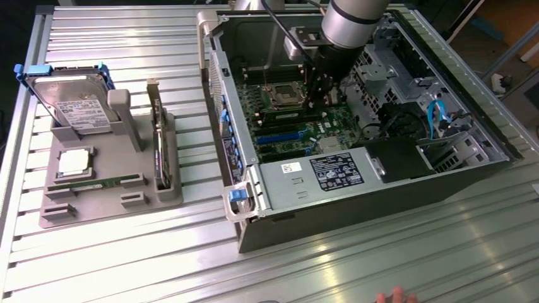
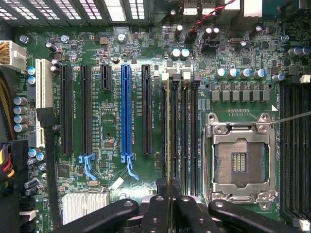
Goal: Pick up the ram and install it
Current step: 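Insert the ram into the slot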
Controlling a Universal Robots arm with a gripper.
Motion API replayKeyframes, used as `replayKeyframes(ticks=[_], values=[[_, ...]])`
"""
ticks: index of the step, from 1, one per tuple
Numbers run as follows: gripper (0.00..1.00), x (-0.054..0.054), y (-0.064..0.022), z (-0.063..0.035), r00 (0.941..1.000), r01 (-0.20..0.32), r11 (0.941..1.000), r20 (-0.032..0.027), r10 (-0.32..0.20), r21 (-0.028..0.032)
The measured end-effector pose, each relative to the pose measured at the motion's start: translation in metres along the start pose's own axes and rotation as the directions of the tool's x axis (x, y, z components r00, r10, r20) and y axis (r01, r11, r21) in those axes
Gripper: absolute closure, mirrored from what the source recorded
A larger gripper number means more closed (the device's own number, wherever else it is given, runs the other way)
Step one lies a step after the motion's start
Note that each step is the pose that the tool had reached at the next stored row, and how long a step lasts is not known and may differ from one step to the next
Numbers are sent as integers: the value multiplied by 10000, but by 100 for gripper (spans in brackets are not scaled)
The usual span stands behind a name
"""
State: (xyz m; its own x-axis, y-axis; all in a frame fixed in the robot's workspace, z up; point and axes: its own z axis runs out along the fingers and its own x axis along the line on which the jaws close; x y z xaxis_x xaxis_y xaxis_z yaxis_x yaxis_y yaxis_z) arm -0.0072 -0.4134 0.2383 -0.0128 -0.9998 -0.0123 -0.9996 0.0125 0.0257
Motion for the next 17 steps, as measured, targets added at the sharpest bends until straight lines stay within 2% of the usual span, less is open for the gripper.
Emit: replayKeyframes(ticks=[17], values=[[88, 0, 1, -9, 10000, 0, 10000, -7, 0, 7]])
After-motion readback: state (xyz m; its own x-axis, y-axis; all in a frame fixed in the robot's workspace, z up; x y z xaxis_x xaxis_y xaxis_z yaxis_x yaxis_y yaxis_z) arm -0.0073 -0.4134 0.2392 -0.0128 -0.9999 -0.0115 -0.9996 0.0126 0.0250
